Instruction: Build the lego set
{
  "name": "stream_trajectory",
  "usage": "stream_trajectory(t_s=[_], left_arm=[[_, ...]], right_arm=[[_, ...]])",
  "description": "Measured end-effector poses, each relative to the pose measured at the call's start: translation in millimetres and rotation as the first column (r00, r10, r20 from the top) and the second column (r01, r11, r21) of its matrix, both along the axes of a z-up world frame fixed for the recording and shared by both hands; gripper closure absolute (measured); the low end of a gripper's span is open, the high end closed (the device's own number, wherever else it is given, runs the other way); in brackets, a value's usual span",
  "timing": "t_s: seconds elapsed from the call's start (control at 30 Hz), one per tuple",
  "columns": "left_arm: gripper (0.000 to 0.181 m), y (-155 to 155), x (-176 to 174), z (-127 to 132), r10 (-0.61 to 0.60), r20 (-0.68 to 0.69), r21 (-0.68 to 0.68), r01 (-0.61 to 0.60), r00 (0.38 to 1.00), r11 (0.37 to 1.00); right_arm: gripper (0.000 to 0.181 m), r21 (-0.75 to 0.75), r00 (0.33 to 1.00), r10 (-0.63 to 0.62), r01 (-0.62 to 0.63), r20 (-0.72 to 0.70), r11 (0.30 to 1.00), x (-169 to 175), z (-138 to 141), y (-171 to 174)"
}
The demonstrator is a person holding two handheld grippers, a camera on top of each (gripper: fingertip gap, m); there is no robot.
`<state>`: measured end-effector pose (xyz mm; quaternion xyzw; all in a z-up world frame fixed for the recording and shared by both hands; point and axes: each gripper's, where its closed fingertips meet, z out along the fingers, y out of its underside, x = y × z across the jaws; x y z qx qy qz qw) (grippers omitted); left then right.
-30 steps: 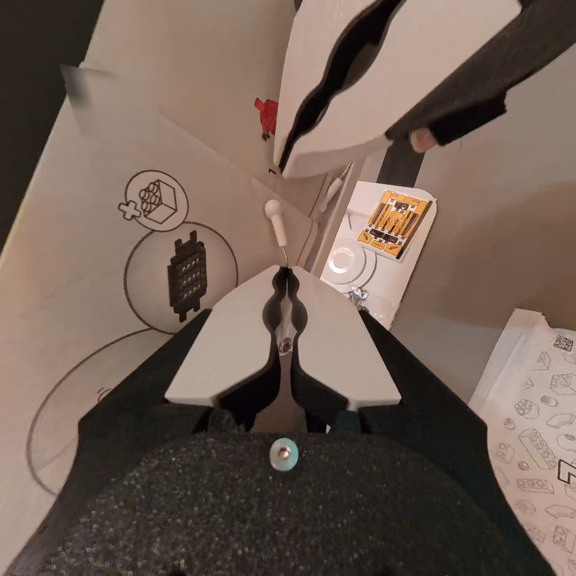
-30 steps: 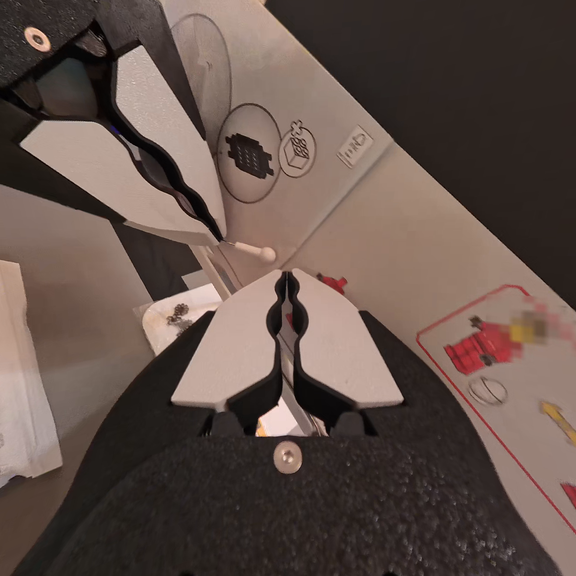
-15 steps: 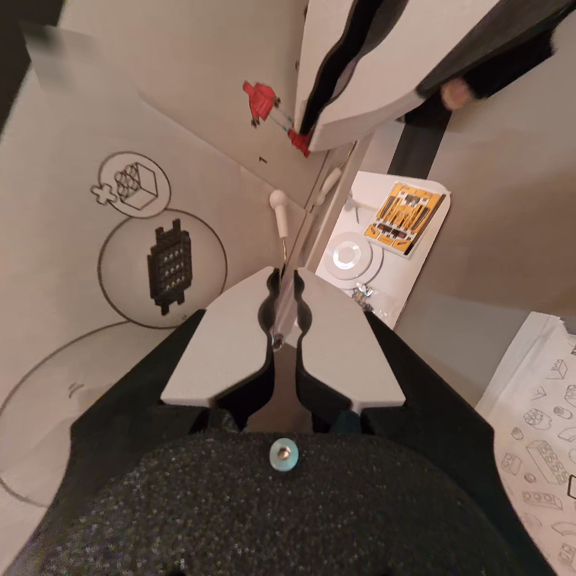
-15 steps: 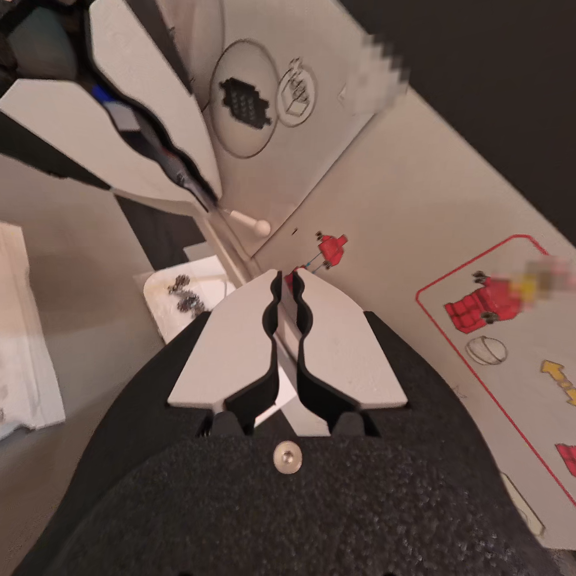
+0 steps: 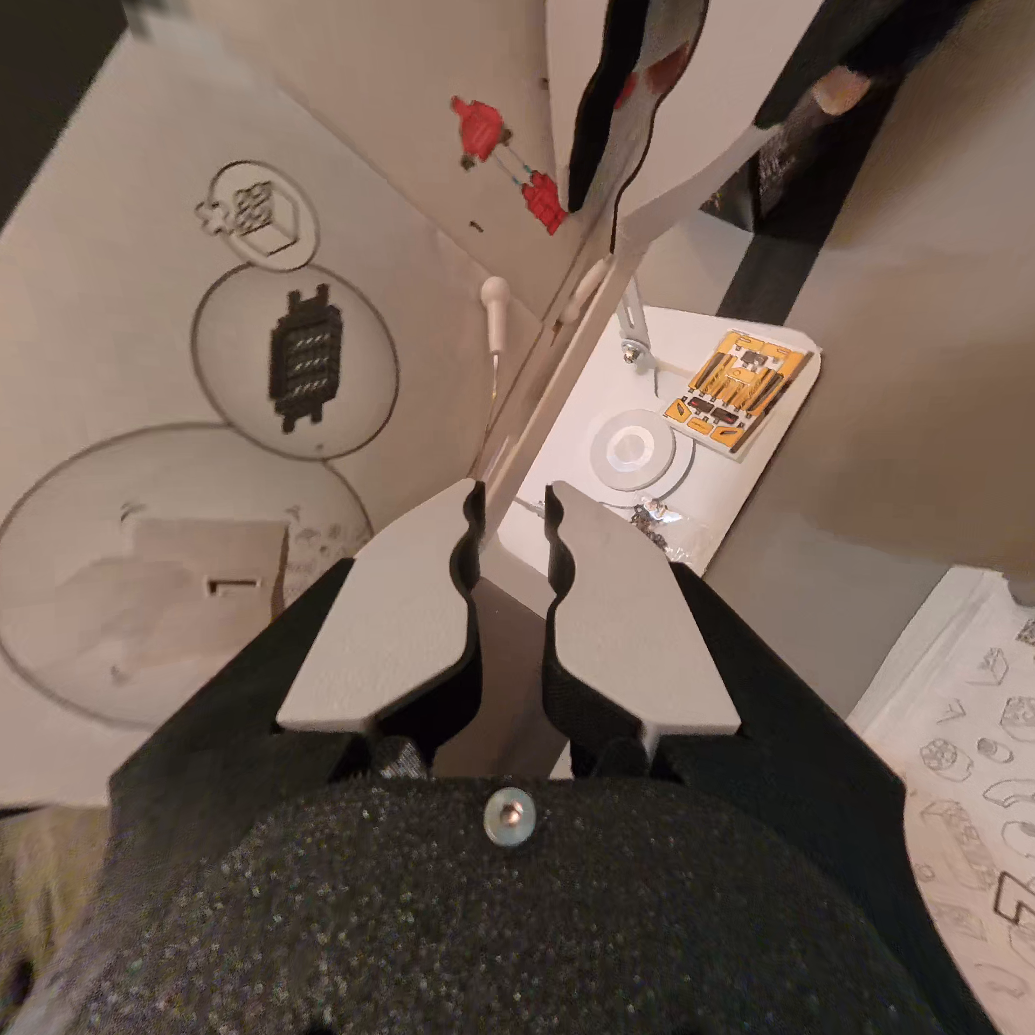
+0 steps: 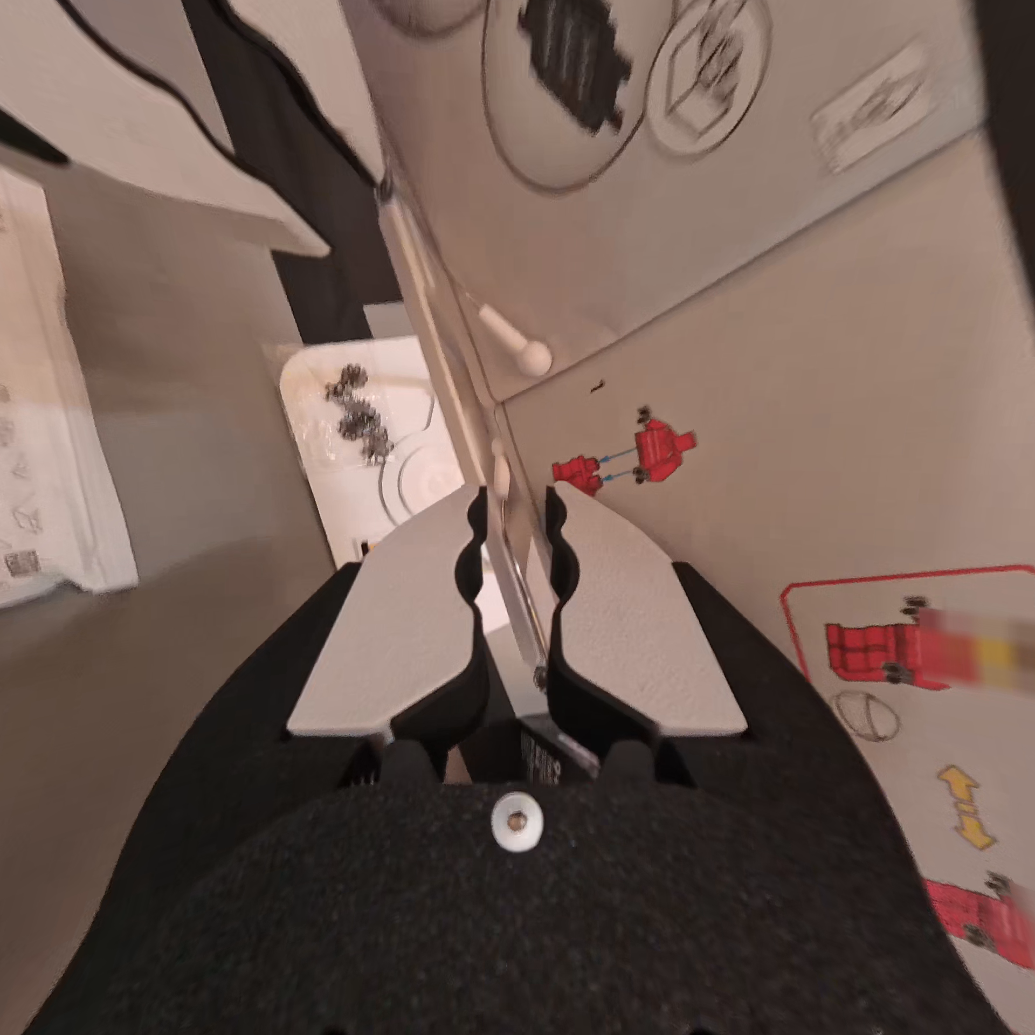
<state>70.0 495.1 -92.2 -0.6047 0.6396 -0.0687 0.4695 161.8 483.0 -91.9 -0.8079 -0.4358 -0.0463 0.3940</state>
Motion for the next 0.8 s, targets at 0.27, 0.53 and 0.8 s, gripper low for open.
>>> stream_trajectory(t_s=[0.27, 0.53, 0.8], left_arm=[[0.165, 4.9, -43.4, 15.4, 0.197, 0.305, -0.167, -0.151, 0.932, 0.974], [0.167, -19.1, -68.8, 12.6, 0.228, 0.412, -0.231, -0.141, 0.882, 0.963], [0.165, -48.5, -60.2, 19.3, 0.197, 0.434, -0.248, -0.093, 0.879, 0.964]], right_arm=[[0.172, 0.208, 0.986, -0.021, 0.055, -0.163, 0.977, -30.4, 41.7, 30.0], [0.180, 0.190, 0.992, -0.043, 0.065, -0.119, 0.980, -41.8, 17.8, 34.6], [0.179, 0.155, 0.985, -0.077, 0.101, -0.155, 0.983, -38.9, 16.9, 32.6]])
